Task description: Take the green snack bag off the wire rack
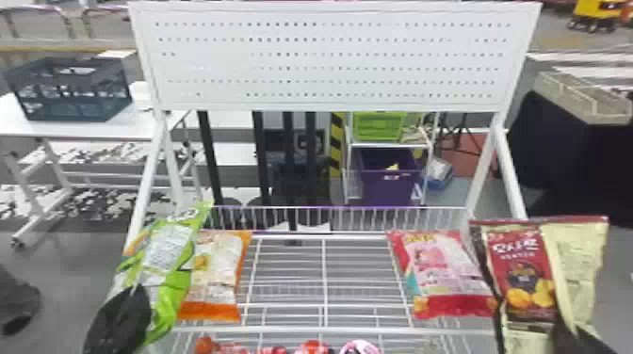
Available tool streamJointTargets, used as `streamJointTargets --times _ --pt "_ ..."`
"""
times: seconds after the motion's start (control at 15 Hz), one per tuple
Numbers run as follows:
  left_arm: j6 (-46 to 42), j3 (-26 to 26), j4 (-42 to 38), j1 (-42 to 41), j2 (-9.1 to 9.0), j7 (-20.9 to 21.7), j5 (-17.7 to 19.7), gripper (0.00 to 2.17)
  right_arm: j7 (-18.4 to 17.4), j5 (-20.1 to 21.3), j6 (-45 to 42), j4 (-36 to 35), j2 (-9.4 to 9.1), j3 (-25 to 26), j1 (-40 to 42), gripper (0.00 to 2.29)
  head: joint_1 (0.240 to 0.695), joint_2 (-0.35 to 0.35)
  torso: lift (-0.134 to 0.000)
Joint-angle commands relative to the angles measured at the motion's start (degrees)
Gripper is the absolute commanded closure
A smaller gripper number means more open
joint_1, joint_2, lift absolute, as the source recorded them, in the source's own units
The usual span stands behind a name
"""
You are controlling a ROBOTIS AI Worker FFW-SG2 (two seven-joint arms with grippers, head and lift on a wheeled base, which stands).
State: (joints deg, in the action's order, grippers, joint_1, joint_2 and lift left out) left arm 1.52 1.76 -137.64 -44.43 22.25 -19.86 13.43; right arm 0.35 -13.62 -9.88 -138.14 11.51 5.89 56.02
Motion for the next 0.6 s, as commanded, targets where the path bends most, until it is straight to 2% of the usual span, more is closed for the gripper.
streamJointTargets --times 0.0,0.53 --pt "-0.15 0.00 -0.09 -0.39 -0.01 0.00 -0.07 2.06 0.00 0.00 0.00 -0.29 0.00 0.00 0.14 2.24 0.499 0.000 0.000" --pt "-1.74 -0.79 -0.97 -2.06 -0.10 0.00 -0.42 2.06 0.00 0.00 -0.35 -0.55 0.00 0.00 0.58 2.24 0.499 0.000 0.000"
